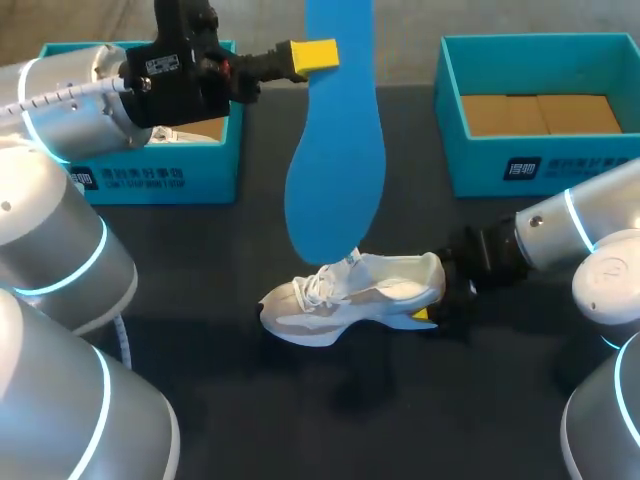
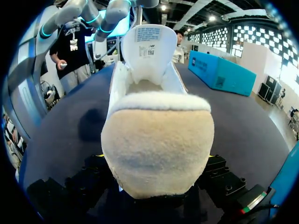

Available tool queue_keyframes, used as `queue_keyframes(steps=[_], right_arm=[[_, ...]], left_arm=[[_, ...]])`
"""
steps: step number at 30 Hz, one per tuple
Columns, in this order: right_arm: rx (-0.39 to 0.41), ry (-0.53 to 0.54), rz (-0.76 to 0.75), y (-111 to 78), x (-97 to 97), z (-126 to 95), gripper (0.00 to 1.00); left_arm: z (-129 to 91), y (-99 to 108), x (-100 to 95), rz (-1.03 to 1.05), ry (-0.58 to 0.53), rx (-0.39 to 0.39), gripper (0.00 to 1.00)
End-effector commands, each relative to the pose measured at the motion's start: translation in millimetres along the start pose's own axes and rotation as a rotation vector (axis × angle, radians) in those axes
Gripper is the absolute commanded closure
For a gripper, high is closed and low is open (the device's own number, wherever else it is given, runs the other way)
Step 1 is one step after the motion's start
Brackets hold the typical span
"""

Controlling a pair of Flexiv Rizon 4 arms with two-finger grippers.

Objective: Take the shoe out of the shoebox, open the shoe tongue, remove and reinsert the insole, then place the shoe into the shoebox

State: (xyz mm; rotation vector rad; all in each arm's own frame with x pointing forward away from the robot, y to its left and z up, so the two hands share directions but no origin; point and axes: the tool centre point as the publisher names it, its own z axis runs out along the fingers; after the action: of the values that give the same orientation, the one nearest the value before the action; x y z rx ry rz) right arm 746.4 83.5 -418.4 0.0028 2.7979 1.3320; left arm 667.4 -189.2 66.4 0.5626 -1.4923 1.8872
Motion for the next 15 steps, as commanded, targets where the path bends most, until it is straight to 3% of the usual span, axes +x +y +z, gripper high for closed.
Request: queue_keyframes(steps=[1,15], right_arm=[[0.004,-0.001,0.000,0.7,0.0,1.0,1.00],[0.004,-0.001,0.000,0.7,0.0,1.0,1.00]], left_arm=[[3.1,-7.2,-3.5,-0.002,0.021,-0.012,1.00],[-2.7,-10.4,-2.1,0.020,0.044,0.016,1.00]])
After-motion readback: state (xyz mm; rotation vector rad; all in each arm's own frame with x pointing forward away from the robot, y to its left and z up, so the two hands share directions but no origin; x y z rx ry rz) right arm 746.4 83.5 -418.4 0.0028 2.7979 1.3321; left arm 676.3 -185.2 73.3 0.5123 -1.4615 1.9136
